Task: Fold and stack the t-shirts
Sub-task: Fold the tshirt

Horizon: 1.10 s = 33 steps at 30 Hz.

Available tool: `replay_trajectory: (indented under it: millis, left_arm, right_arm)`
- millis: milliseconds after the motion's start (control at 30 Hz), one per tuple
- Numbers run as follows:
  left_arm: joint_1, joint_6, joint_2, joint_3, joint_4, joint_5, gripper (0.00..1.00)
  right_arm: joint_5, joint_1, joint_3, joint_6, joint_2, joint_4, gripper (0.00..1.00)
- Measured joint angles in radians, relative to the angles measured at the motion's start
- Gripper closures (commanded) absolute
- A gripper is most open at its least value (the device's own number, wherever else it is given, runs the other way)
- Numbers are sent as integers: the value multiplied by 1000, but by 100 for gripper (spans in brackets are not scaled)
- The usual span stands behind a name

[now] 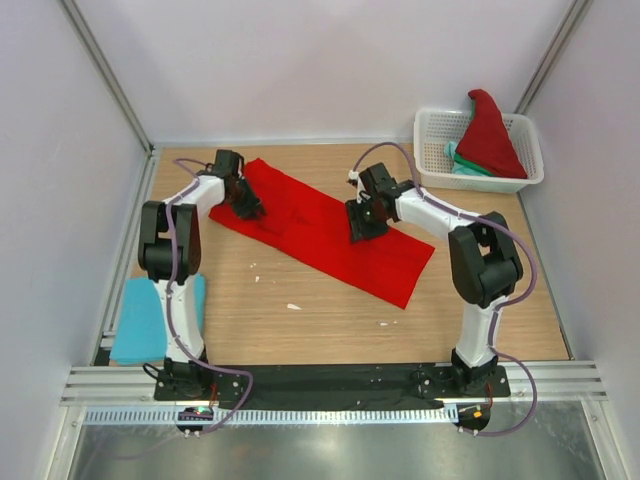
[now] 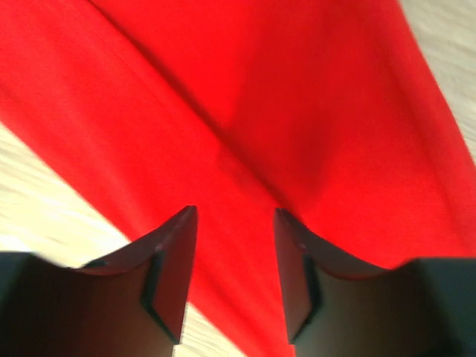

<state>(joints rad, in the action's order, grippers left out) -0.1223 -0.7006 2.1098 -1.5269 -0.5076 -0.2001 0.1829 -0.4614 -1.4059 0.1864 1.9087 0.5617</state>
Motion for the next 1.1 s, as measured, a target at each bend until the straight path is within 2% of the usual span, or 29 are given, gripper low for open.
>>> replay_trajectory:
  millis: [167,200,333,567,733,833,967,1100]
  left_arm:
    - [-6,2,67,-106,-10,34,73]
    - [-8,5,76,-122,-16,42,73]
    - [-12,39,139,-231,-63,53,73]
    - [-14,135,275,-455,-102,34,73]
    - [-24,216,352,-584,-113,7,72]
    - [-36,271,397,-661,-115,-22,72]
    - [-56,332,435,-721,-112,-74,65]
    - [-74,361,430,-724,-113,-84,55]
  right_arm:
    - [-69,-1,7,-100,36,46,26]
    - [-75,-1,0,-110,50,54,0]
    - [-111,-25,-10,-140,82,64,0]
    - [-208,-150,69,-88,45,13,0]
    - [-243,-302,124,42,8,-24,0]
    - [-218,-393,131,180,-4,-54,0]
    - [-184,-469,138,319,-22,-92,0]
    - [-256,-488,116,344,-74,-45,0]
